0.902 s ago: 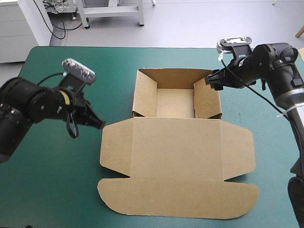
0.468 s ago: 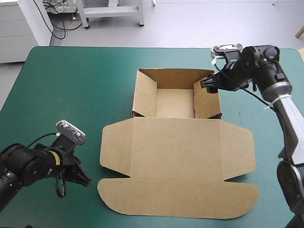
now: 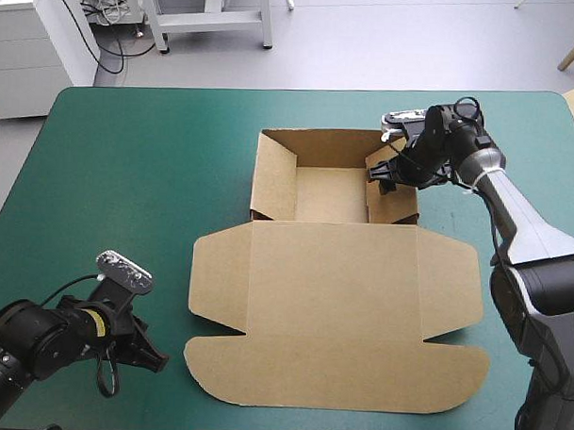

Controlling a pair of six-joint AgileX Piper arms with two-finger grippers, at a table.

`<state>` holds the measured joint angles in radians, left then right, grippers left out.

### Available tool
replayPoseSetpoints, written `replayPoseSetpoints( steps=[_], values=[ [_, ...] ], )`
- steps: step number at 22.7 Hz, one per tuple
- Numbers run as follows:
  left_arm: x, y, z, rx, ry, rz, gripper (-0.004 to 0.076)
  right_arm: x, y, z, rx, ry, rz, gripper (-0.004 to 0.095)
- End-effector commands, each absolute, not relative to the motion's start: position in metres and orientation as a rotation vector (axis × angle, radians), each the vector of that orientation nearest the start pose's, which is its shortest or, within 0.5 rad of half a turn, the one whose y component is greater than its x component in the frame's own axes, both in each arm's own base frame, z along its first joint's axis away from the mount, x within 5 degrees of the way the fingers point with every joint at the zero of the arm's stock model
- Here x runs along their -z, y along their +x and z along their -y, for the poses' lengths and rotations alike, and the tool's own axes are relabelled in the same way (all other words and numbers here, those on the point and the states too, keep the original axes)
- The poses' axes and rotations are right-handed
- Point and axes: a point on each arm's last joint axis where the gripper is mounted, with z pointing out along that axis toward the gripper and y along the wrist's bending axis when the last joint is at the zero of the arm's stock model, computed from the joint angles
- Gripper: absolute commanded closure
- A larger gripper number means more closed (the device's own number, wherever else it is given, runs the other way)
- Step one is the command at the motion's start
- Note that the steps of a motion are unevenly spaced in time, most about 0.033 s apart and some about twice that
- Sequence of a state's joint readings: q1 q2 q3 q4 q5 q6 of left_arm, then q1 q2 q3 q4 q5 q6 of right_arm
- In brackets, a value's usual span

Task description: Fold the box

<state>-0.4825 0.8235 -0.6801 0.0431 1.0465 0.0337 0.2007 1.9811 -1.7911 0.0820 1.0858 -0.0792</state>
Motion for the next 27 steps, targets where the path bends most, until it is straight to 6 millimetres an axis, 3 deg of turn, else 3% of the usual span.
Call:
replayPoseSetpoints(
  steps=[1,4,6,9,10,14,19,21,23,27],
  values=[
    [-0.293,0.119,0.059,0.122,0.658,-2.517,0.0731,-0.304,0.422,-0.089,-0.141,-0.333,-2.647,0.0236],
    [-0.293,0.119,0.059,0.123,0.658,-2.516,0.0731,-0.304,0.422,-0.089,-0.141,-0.333,-2.647,0.0243],
    [-0.293,0.119,0.059,0.123,0.658,-2.516,0.0731,-0.304,0.422,-0.089,-0.141,-0.333,-2.647,0.0313],
    [-0.293,0.119,0.059,0.123,0.657,-2.514,0.0731,-0.304,0.421,-0.089,-0.142,-0.327,-2.657,0.0525],
    [-0.293,0.119,0.059,0.124,0.657,-2.512,0.0731,-0.303,0.421,-0.089,-0.142,-0.327,-2.662,0.0668],
    [-0.293,0.119,0.059,0.124,0.657,-2.512,0.0731,-0.303,0.42,-0.089,-0.141,-0.332,-2.672,0.0924],
    [-0.295,0.121,0.06,0.133,0.645,-2.486,0.0731,-0.308,0.425,-0.089,-0.13,-0.341,-2.594,0.0924],
    [-0.295,0.122,0.061,0.135,0.64,-2.486,0.0731,-0.318,0.426,-0.084,-0.04,-0.362,-2.529,0.0925],
    [-0.295,0.122,0.061,0.135,0.64,-2.486,0.0731,-0.333,0.424,-0.067,0.139,-0.392,-2.469,0.0929],
    [-0.295,0.122,0.06,0.132,0.641,-2.487,0.0731,-0.352,0.422,-0.015,0.218,-0.25,-2.43,0.0929]
  ],
)
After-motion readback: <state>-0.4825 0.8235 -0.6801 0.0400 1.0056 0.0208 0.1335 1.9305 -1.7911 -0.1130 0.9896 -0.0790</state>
